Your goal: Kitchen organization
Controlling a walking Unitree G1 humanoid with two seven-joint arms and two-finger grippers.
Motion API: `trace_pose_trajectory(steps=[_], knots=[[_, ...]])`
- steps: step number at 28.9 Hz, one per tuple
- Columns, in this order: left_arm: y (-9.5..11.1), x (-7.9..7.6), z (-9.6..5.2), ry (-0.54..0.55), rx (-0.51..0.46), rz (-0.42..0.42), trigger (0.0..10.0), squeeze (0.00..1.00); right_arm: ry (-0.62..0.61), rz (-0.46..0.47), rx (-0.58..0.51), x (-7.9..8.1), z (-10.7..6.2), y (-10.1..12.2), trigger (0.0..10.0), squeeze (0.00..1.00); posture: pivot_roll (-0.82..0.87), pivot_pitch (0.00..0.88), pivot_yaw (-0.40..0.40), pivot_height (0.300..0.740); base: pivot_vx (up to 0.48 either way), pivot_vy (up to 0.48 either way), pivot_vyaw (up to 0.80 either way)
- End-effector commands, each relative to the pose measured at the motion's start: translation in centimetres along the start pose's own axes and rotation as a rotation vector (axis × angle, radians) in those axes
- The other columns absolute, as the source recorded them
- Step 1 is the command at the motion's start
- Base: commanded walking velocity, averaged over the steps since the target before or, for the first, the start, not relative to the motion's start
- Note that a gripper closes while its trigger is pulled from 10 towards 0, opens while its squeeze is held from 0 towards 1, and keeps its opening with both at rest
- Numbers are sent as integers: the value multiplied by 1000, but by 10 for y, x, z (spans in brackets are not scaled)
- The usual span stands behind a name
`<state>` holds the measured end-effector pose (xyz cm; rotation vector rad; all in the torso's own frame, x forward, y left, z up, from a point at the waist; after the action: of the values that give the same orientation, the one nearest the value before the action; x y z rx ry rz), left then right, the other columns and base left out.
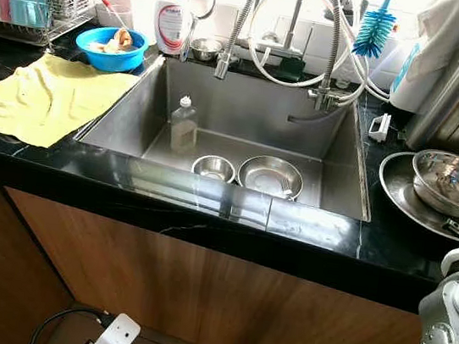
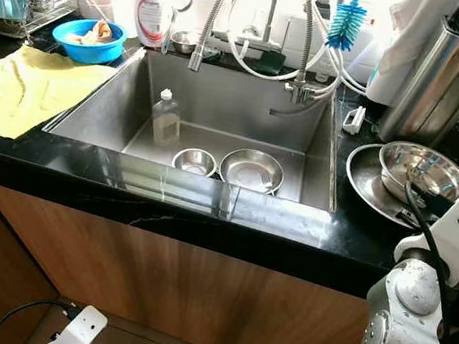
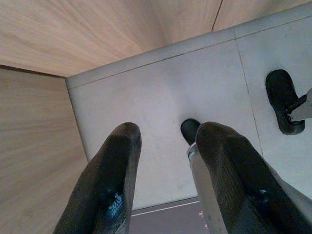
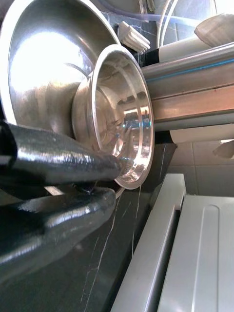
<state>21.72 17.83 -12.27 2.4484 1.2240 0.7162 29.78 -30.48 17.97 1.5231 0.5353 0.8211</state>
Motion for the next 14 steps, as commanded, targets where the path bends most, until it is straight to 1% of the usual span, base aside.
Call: trace_pose_trajectory(steps=[1,4,9,11,13,14], knots=[[-1,-1,0,-7,7,25,10000,0,4,11,3,3,1,2,0,0,-140,0,-37,740,0,0,0],[-1,0,0,-6,6,25,10000,0,6,13,1,3,1,2,0,0,-140,0,-37,740,0,0,0],[-1,0,0,-6,6,25,10000,0,42,39,-31,10,1,9,0,0,-139,0,-37,740,0,0,0],[-1,0,0,-5,6,25,10000,0,83,56,-71,19,0,19,0,0,-139,0,-37,740,0,0,0],[-1,0,0,-5,6,25,10000,0,98,48,-87,22,-1,23,0,0,-139,0,-38,740,0,0,0],[-1,0,0,-5,6,25,10000,0,119,41,-103,26,-2,26,0,0,-139,0,-38,740,0,0,0]])
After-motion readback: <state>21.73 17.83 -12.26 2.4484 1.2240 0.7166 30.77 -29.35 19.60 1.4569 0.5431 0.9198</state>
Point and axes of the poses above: a point about 5 cm out from each wrist's last joint towards the gripper, its own z axis pointing out of the wrist towards the gripper, its own y axis along the axis of the wrist's last joint, x = y × z, the point moved 5 cm from there along z, pointing out of the wrist towards the gripper, and after that the axes turned 9 degrees about z, right-handed, at the moved point
